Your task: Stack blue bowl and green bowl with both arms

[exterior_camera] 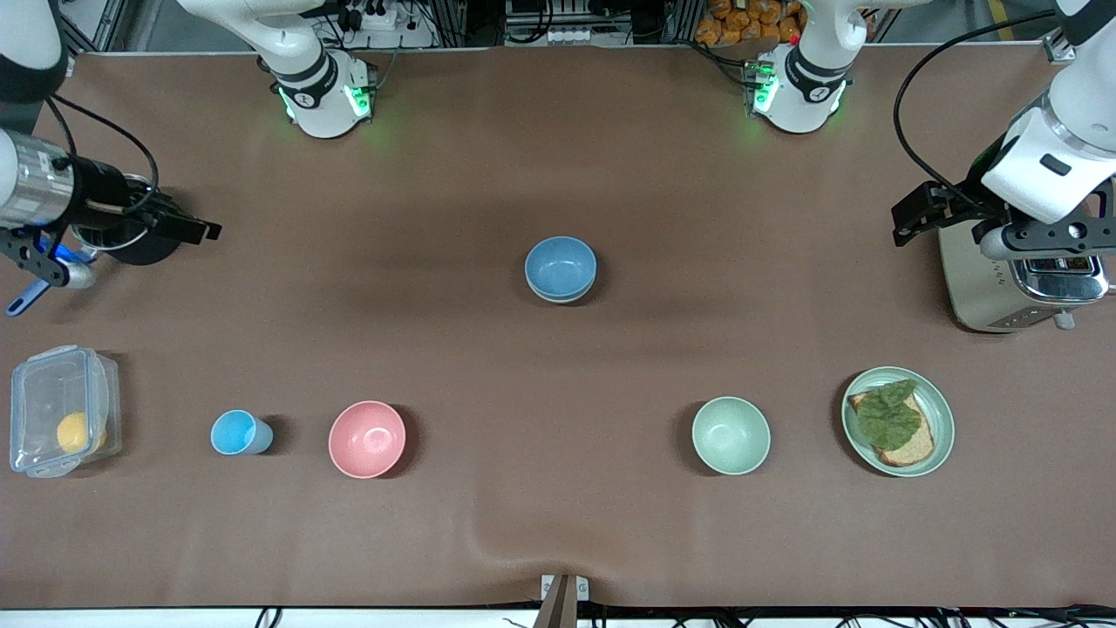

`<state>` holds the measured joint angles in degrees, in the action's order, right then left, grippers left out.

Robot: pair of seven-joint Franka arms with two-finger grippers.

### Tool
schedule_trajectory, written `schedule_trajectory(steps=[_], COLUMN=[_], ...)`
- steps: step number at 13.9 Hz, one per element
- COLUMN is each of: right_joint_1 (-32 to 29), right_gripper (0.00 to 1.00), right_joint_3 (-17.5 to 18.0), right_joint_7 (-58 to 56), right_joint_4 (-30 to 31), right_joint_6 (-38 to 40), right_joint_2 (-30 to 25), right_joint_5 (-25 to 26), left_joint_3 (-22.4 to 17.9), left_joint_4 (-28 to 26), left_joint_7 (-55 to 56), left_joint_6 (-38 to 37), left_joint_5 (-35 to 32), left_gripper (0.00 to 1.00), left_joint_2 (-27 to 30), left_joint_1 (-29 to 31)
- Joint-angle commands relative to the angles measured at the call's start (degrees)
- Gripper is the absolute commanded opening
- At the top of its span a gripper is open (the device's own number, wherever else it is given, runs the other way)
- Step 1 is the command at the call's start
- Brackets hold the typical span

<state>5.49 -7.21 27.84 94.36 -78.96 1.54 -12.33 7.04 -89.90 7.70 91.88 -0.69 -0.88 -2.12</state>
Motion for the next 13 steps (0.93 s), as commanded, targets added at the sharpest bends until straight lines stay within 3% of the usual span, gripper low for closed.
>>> schedule_trajectory(steps=[1,7,13], right_joint_1=[-0.13,-3.9,-6.72], right_gripper=[1.0,1.0,1.0], right_joint_3=[1.32,7.21,3.17], right_joint_7=[-0.94,-1.21,-11.39], right_joint_4=[-0.75,-7.6,-8.49], right_joint_6=[1.18,4.25,1.89], right_joint_2=[-4.16,-6.11,-5.67], right_joint_5=[1.61,8.12,7.94], left_joint_3=[-0.71,-0.71,-2.11], left_joint_4=[1.04,1.13,1.04], left_joint_7=[-5.84,-6.29,-6.73], left_joint_6=[-0.91,-3.9,-3.99], left_joint_5=[1.13,1.74,1.65], left_gripper=[1.0,1.0,1.0], left_joint_2=[0.88,0.71,1.15], left_joint_1=[0.89,1.06,2.82])
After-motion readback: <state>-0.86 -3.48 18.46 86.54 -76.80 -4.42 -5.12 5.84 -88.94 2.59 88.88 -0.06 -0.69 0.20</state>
